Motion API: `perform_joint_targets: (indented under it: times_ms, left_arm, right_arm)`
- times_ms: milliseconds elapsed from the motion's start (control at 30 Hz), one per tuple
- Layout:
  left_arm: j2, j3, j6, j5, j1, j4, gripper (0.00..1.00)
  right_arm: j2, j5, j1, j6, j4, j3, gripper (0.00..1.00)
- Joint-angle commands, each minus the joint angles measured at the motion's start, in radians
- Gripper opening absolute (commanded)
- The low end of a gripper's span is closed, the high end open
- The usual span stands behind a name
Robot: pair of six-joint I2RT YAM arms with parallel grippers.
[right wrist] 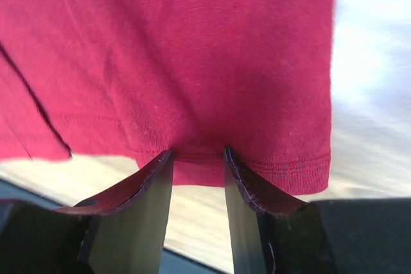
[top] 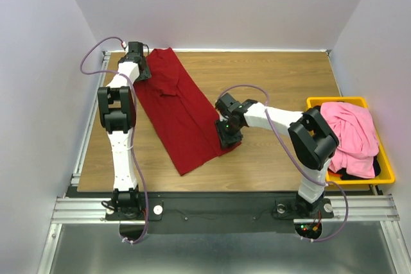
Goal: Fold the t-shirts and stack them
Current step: Fold the tshirt
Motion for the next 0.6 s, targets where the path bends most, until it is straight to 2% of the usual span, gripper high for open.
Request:
perform_joint_targets:
  times_ms: [0,133,200,233,300,333,367,400,433,500,567]
  left_arm:
    - [0.025,0.063,0.036,-0.035,0.017,0.001,0.75]
    - [-0.030,0.072,0.015,-0.006,0.016,-0.002,0.78]
    - [-0.114,0.049,-0.005,0.013,0.014,-0.016,0.81]
    - [-0.155,-0.010,-0.014,0.020,0.011,-0.018,0.82]
    - [-0.299,-0.093,-0.059,-0.009,0.003,-0.024,0.94]
    - [-0.355,-0.191,-0.076,-0.010,-0.004,-0.030,0.99]
    - [-0.410,-0.247,-0.096,-0.009,-0.010,-0.030,0.99]
    - [-0.530,-0.309,-0.129,-0.003,-0.010,-0.030,0.99]
    - [-0.591,-0.433,-0.145,-0.004,-0.015,-0.031,0.99]
    - [-0.762,-0.617,-0.203,-0.006,-0.079,-0.048,0.99]
    - [-0.867,-0.736,-0.246,0.019,-0.115,-0.053,0.99]
  right_arm:
    - [-0.014,-0.039,0.042,0.080,-0.041,-0.004,0.43]
    - [-0.057,0.002,0.042,0.066,-0.050,0.079,0.47]
    - [-0.085,0.030,0.037,0.040,-0.061,0.110,0.48]
    - [-0.096,0.039,0.019,0.029,-0.076,0.136,0.49]
    - [-0.131,0.021,-0.030,-0.004,-0.083,0.136,0.55]
    - [-0.142,0.003,-0.052,-0.020,-0.083,0.132,0.59]
    - [-0.152,-0.002,-0.072,-0.034,-0.083,0.124,0.60]
    - [-0.162,-0.004,-0.092,-0.067,-0.083,0.116,0.61]
    - [-0.178,-0.019,-0.130,-0.083,-0.084,0.104,0.62]
    - [-0.197,-0.047,-0.182,-0.107,-0.084,0.095,0.68]
    - [-0.208,-0.065,-0.205,-0.110,-0.084,0.087,0.71]
